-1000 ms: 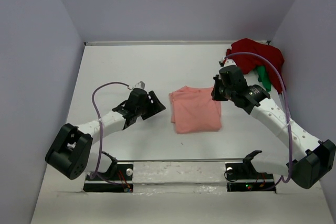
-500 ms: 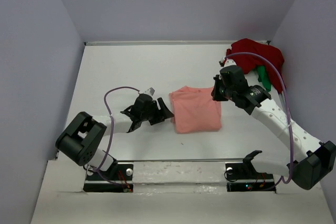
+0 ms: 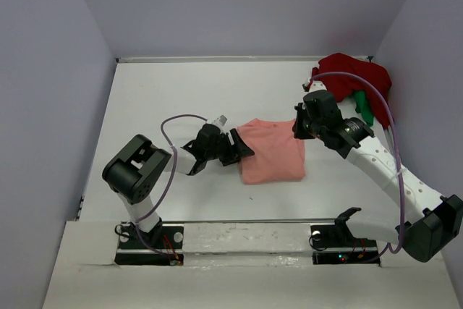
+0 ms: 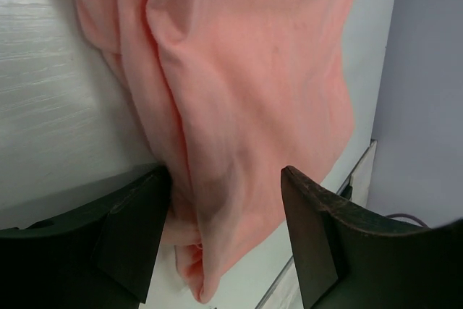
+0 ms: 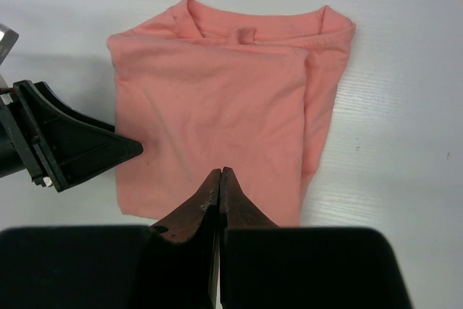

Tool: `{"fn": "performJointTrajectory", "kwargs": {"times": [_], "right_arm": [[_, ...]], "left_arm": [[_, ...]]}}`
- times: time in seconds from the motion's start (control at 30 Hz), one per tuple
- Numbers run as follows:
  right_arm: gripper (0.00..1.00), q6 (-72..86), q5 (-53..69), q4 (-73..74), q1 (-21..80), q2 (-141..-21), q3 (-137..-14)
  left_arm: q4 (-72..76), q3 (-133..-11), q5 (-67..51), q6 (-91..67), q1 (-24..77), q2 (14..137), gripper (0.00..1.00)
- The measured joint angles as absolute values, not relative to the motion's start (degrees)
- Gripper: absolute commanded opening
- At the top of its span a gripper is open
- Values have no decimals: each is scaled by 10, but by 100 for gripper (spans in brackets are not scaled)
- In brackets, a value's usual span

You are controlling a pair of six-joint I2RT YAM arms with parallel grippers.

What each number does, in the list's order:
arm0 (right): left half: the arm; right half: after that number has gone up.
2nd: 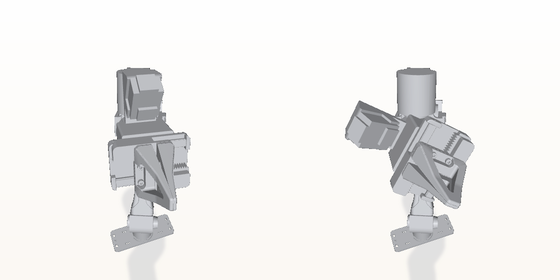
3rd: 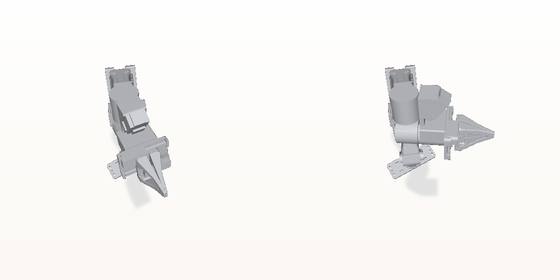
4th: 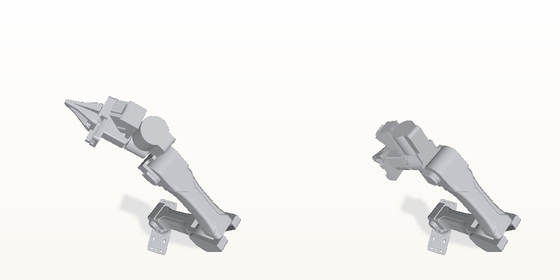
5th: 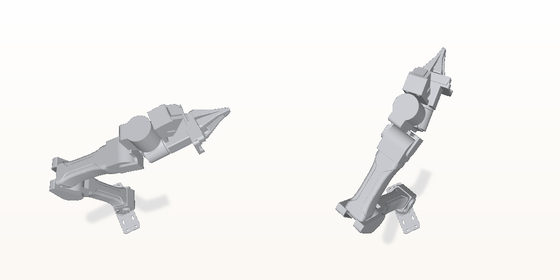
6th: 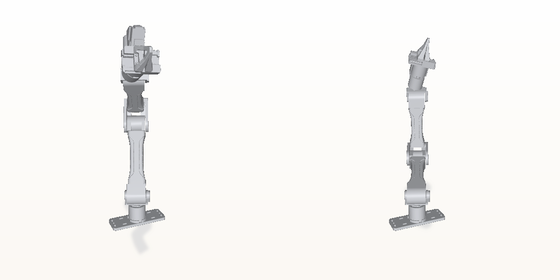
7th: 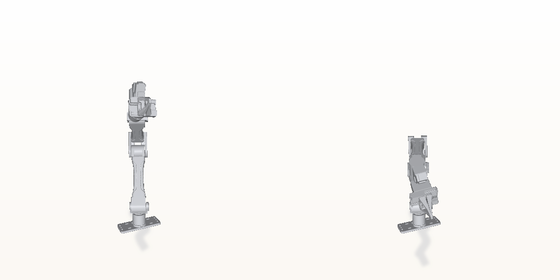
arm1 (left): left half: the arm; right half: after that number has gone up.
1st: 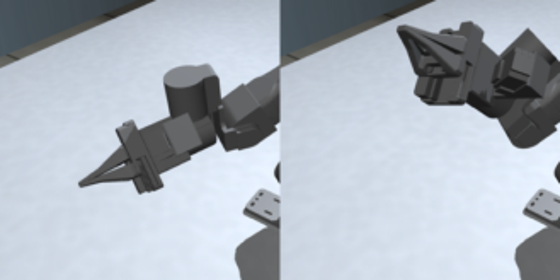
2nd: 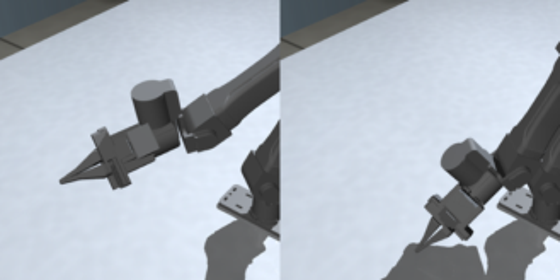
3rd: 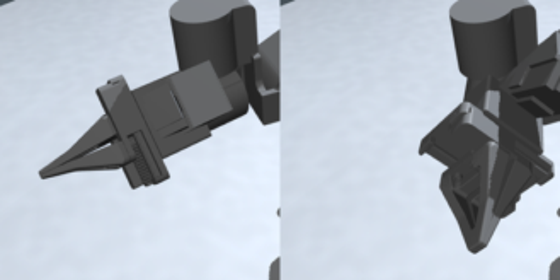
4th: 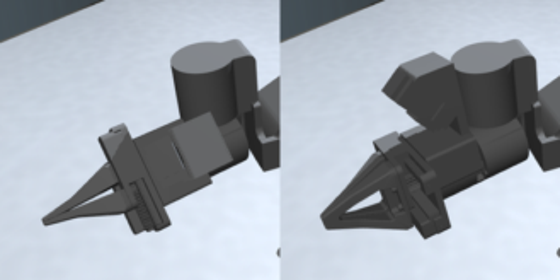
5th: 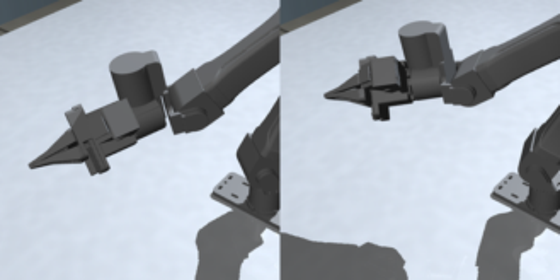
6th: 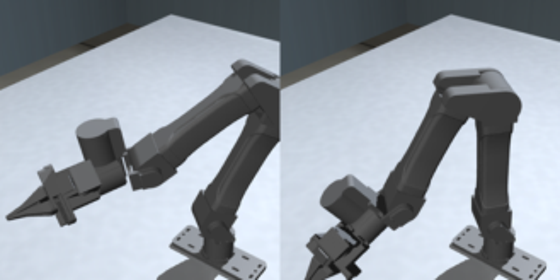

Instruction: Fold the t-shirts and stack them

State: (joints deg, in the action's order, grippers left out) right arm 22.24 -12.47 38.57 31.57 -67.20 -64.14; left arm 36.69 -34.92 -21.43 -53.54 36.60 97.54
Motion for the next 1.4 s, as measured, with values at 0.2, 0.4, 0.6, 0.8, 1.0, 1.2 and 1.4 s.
{"fn": "performJointTrajectory", "kwargs": {"times": [0.2, 0.4, 0.6, 0.8, 1.0, 1.2, 1.4], "right_arm": [[0, 222, -127, 386, 316, -672, -641], [0, 223, -127, 386, 316, -672, -647], [0, 224, -126, 386, 316, -672, -649], [0, 225, -126, 386, 316, -672, -649], [0, 225, -126, 386, 316, -672, -648], [0, 225, -126, 386, 316, -672, -648], [0, 225, -126, 385, 316, -675, -648]], "left_arm": [[396, -361, -223, -554, 381, 1005, 57], [385, -361, -216, -562, 383, 1015, 3], [377, -361, -210, -558, 378, 1015, 0], [353, -375, -210, -537, 353, 1015, 0], [283, -425, -184, -494, 328, 1018, 0], [195, -485, -148, -447, 316, 1017, 0], [68, -583, -110, -378, 284, 1020, 0]]}}
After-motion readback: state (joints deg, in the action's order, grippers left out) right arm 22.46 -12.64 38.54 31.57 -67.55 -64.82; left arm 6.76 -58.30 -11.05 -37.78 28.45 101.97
